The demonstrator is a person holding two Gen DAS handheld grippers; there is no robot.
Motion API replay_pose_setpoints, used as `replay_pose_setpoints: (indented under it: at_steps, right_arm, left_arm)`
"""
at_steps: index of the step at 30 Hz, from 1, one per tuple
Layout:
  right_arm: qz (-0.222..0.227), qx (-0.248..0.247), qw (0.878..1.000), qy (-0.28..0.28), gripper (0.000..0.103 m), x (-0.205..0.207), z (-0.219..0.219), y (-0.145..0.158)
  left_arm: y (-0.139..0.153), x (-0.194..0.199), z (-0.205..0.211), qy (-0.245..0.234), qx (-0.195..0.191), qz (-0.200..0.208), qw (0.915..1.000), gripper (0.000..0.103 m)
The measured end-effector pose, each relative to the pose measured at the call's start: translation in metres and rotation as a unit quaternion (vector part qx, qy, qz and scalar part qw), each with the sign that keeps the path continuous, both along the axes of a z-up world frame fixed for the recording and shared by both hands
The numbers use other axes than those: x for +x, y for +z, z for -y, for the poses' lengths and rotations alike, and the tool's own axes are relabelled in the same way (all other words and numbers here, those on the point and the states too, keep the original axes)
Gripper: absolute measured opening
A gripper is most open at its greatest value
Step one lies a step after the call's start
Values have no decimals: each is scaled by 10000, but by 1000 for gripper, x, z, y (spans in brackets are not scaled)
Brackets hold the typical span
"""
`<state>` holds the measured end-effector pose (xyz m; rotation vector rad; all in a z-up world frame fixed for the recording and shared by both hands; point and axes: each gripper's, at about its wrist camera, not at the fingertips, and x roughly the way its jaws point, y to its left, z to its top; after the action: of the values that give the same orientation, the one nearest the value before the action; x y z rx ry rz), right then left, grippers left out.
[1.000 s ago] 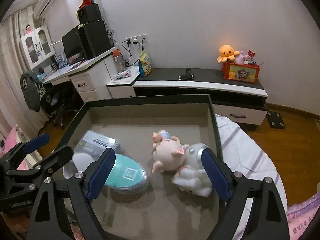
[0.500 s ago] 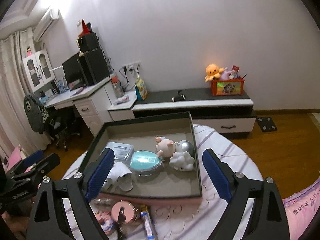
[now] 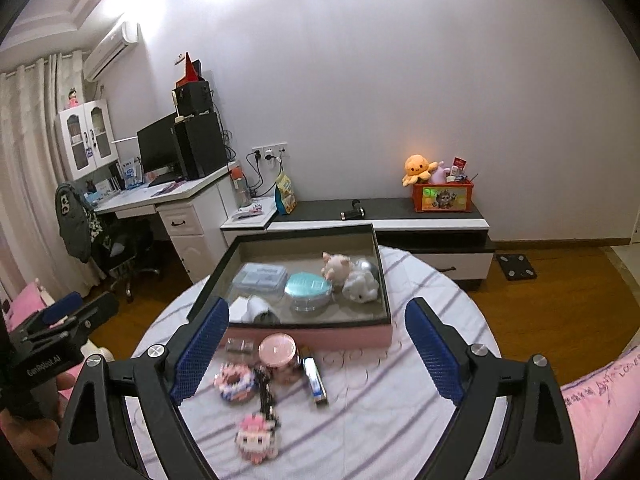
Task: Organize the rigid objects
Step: 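Release the adapter and doll into the box and withdraw both tools, then grasp the pink-white block figure with the left tool while the right tool grasps the blue tube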
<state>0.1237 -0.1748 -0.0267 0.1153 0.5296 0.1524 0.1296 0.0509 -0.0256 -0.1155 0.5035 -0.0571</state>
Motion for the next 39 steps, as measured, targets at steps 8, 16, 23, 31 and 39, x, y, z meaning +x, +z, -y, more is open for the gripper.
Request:
replay_pose_setpoints:
  at_steps: [8,16,23,31,39]
  right_arm:
    - [-312,34,9995,-54,91,-21,4,-27]
    - [-289,26,9995,-144,91,-28,8,-28]
    - [-376,1,9992,-142,91,-28,8,-31]
    - [-694,-70,9974,-176,91,-14,13,-49]
    - [-1083,-94,9939,-195,91,1,22,-78]
  left_arm:
    - [-24,-23,7,-54,-53,-298,9995,103]
    - [-23,-33,13,-82,-25,-241,9997,103]
    - [-30,-34,22,-184,7,-342,9992,103]
    - [-59,-26,40,-332,45,-720,9968,103]
    - [-100,-8,66,-476,75,-1247,9910,103]
